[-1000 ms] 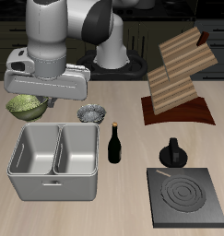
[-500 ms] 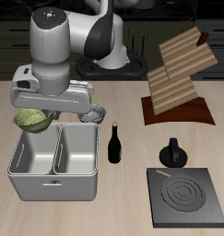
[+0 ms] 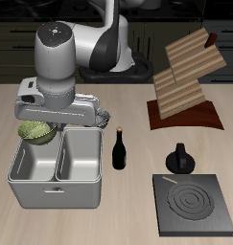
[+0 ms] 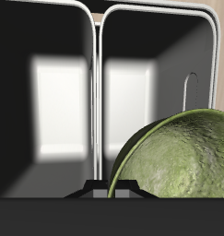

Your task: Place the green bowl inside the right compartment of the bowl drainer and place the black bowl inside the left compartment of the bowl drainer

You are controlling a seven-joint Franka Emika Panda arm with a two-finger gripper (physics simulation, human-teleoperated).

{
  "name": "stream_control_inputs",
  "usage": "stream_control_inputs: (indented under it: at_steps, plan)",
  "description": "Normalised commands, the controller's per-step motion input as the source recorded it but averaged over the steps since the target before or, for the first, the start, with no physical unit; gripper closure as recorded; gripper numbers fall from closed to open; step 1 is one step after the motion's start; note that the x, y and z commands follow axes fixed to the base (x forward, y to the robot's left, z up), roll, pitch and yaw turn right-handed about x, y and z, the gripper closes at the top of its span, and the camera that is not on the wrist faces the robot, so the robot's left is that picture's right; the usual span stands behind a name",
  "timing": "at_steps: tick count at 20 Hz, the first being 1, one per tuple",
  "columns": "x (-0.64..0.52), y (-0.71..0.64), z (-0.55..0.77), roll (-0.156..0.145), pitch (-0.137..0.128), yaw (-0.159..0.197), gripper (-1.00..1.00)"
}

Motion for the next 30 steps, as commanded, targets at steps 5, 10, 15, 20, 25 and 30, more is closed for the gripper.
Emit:
stream_control_inputs:
  at_steps: [5,10,15,20,25,30]
  plan:
    - [-0.06,-0.01,-0.04,-0.011,0.015,-0.001,-1.00]
    - [-0.14,0.25,0.09,0.061,-0.011,0.001,-1.00]
    - [-0.15,0.11,0.18,0.027,-0.028,0.005,-1.00]
    - [-0.27,-0.15,0.18,-0.065,-0.049,-0.042,-1.00]
    - [-0.36,0.02,0.23,-0.005,-0.083,-0.017,-1.00]
    - [-0.31,-0.04,0.10,-0.014,-0.044,-0.011,-1.00]
